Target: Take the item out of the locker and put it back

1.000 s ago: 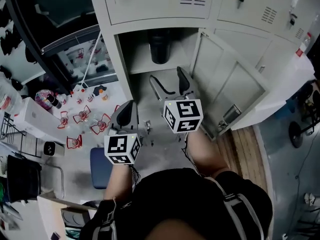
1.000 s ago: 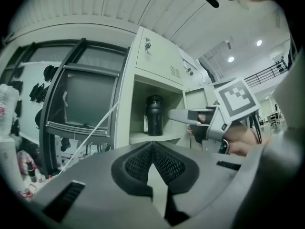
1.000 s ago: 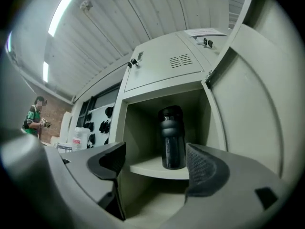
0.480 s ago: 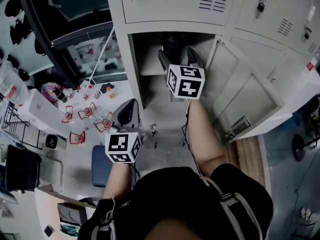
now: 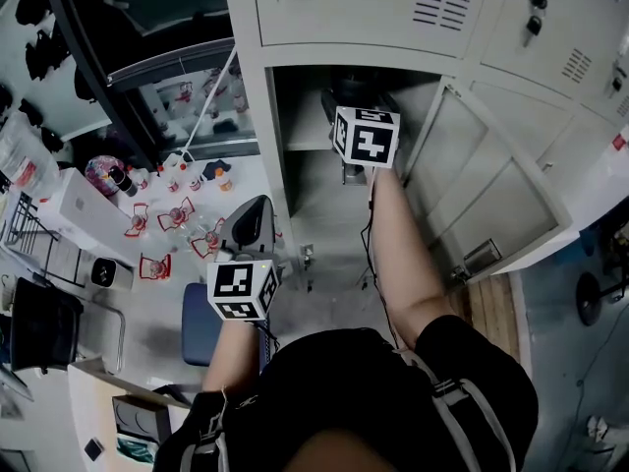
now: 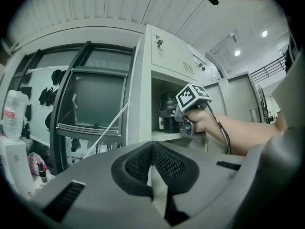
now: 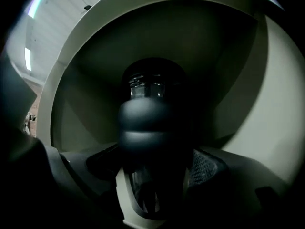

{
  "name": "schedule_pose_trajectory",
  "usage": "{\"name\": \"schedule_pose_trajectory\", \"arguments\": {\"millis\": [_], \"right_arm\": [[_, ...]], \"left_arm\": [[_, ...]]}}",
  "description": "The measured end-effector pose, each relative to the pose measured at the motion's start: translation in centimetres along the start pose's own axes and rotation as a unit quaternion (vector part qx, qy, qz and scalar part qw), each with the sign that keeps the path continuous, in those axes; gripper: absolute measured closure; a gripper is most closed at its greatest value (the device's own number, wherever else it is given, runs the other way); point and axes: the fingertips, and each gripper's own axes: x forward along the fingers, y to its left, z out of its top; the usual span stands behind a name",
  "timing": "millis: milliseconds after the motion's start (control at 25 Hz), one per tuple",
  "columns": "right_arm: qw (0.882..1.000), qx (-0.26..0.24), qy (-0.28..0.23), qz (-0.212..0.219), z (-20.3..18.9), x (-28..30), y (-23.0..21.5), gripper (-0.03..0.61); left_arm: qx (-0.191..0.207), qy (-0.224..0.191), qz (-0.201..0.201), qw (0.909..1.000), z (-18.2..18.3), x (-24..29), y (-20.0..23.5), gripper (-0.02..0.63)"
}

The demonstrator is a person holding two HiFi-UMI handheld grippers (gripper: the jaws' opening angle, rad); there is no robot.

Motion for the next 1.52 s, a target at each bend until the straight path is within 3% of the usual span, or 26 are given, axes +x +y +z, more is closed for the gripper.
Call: {"name": "schedule_pose_trajectory", "arguments": {"millis": [880,1200,1520], "right_arm": [[1.0,-0.006,0.01,0.028,-0.4,-8.0,1.5,0.156],[1.0,-0.005,0.01,0.02,-2.8,-11.8,1.2,0.156],[0.999,-0.025,-0.028,0.017,-5.5,-16.7,1.7,0.157]], "left_arm": [[0.0,-0.007,-0.037,0.9993,0.1,-0.4,-1.9,0.601],[-0.003,-0.003,-0.06,0.9982,-0.5,-1.0,-3.7,0.601],[-0.004,0.001,-0.078,0.997,-0.7,-1.3,-5.1,0.601]]}}
